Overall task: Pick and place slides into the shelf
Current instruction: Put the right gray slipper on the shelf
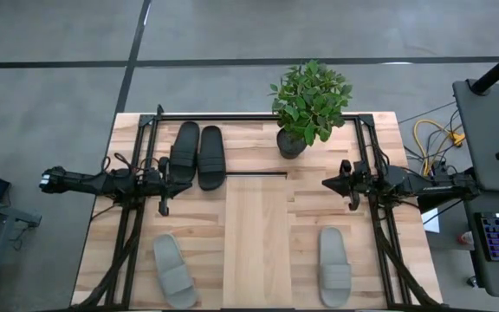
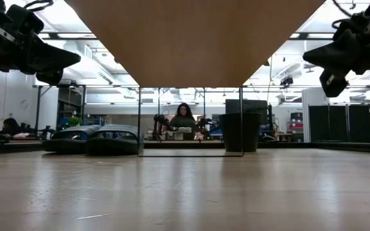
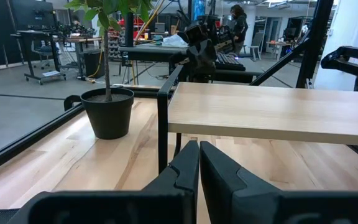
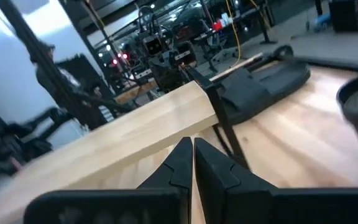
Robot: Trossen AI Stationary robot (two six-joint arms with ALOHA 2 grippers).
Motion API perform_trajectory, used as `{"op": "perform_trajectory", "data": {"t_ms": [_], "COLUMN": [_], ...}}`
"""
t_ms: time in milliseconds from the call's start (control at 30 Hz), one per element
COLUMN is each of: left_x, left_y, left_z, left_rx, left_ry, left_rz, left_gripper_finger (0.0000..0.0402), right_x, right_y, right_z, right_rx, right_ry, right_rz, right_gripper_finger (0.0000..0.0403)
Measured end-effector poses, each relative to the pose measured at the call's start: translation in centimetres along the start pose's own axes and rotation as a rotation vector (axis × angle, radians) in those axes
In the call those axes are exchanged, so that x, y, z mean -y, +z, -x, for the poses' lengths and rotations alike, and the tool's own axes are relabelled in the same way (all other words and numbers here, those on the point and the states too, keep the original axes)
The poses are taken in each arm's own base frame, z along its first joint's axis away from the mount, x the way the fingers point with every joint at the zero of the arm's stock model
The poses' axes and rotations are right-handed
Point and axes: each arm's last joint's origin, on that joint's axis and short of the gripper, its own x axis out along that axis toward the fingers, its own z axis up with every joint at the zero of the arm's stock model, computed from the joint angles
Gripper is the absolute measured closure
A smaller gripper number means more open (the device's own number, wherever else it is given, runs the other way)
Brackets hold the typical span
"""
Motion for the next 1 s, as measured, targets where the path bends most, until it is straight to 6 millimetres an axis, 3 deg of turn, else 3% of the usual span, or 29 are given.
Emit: {"op": "perform_trajectory", "data": {"t_ms": [100,200,567,1000], "left_x": [0.00,0.01,0.01,0.01], "left_y": [-0.01,-0.01,-0.01,-0.01], "left_z": [0.00,0.00,0.00,0.00], "left_rx": [0.000,-0.001,-0.002,-0.002], "left_ry": [-0.001,-0.003,-0.003,-0.003], "left_rz": [0.006,0.148,1.026,1.311], "left_gripper_finger": [0.0402,0.0402,0.0402,0.0402], "right_x": [0.00,0.00,0.00,-0.01], "right_y": [0.00,0.00,0.01,0.01], "right_z": [0.00,0.00,0.00,0.00], "right_rx": [0.000,0.000,0.000,0.001], "right_ry": [0.000,0.000,0.001,0.001], "right_rz": [-0.106,-0.228,-0.598,-0.801], "right_gripper_finger": [0.0394,0.0394,0.0394,0.0394]}}
